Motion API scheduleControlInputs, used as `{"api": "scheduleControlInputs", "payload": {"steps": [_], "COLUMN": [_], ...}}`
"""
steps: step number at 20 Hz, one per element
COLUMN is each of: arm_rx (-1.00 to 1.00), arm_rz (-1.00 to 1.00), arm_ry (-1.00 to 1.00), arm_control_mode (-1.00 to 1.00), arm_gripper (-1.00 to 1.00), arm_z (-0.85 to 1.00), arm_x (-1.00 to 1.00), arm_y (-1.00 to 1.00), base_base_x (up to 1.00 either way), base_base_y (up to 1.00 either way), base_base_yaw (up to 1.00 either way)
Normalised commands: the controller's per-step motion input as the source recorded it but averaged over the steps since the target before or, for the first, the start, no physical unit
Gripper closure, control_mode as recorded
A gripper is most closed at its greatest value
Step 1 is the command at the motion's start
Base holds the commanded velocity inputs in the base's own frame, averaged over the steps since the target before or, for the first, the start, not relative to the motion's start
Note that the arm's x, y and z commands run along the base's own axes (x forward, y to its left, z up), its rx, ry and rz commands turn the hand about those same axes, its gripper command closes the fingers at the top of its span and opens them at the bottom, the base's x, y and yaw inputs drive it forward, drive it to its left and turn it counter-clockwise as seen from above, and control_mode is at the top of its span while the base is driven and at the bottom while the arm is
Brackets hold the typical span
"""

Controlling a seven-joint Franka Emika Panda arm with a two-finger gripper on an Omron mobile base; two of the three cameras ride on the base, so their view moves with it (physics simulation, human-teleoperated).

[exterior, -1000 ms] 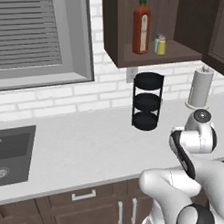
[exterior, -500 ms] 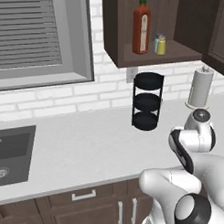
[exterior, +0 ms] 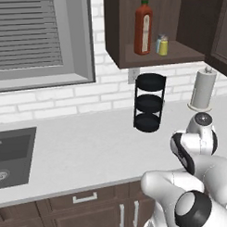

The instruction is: Put the shaker and condiment bottle from the counter next to their counterparts in the cabinet.

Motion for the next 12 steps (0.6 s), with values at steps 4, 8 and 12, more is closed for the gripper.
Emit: {"api": "scheduleControlInputs", "payload": {"steps": [4, 8, 12], "arm_rx": [0.0, 0.0, 0.0], "arm_rz": [0.0, 0.0, 0.0], "arm_ry": [0.0, 0.0, 0.0], "arm_control_mode": [-1.0, -1.0, -1.0], "arm_gripper": [-1.0, -1.0, 1.0], "arm_z": [-0.14, -0.14, -0.15], "arm_x": [0.08, 0.02, 0.0], "arm_y": [-0.06, -0.14, -0.06], "base_base_x": [0.0, 0.0, 0.0], "base_base_y": [0.0, 0.0, 0.0], "base_base_yaw": [0.0, 0.0, 0.0]}}
